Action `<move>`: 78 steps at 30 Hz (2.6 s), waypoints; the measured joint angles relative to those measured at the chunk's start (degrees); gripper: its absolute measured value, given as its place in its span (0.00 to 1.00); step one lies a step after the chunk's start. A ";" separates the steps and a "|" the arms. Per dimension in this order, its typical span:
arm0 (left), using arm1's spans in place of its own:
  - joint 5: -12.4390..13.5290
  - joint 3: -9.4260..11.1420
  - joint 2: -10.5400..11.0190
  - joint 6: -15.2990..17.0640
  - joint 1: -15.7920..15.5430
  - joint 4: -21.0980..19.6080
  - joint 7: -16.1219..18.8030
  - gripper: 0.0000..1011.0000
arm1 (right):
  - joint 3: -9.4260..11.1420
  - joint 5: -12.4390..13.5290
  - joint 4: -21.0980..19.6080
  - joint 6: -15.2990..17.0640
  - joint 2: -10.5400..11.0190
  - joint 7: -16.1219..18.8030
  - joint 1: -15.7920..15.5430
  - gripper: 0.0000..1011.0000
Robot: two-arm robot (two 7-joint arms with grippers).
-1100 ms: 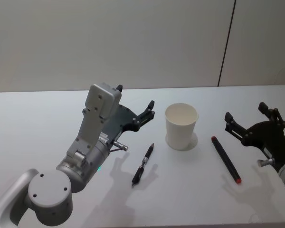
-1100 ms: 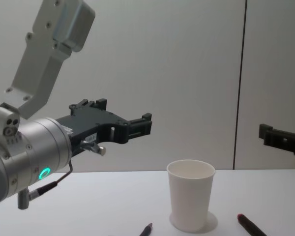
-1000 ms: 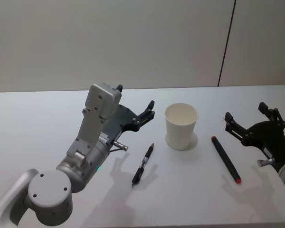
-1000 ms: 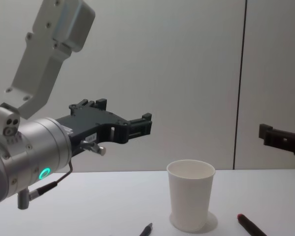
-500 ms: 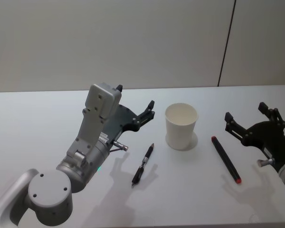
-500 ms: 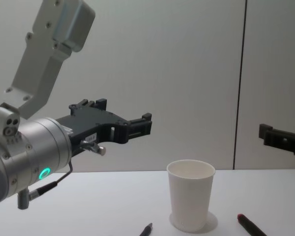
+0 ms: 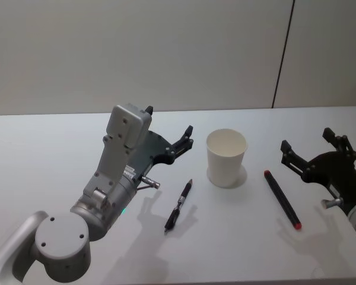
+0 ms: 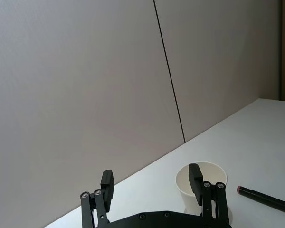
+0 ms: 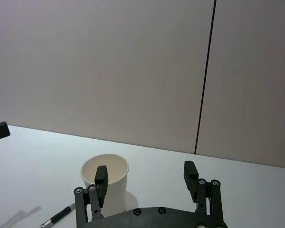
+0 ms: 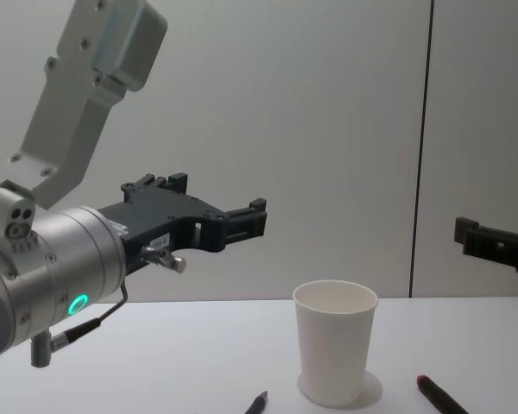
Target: Place the pen into the pen holder.
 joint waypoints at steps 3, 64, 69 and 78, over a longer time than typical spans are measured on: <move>0.00 0.00 0.00 0.00 0.00 0.00 0.00 0.99 | 0.01 0.00 0.00 0.00 0.00 0.00 0.00 0.99; 0.00 0.00 0.00 0.00 0.00 0.00 0.00 0.99 | -1.83 -6.92 18.99 28.86 -9.09 -2.02 16.31 0.99; 0.00 0.00 0.00 0.00 0.00 0.00 0.00 0.99 | -1.99 -6.91 20.78 29.56 -9.66 -2.38 16.81 0.99; 0.00 0.00 0.00 0.00 0.00 0.00 0.00 0.99 | -2.19 -7.20 23.06 30.06 -10.30 -2.53 17.29 0.99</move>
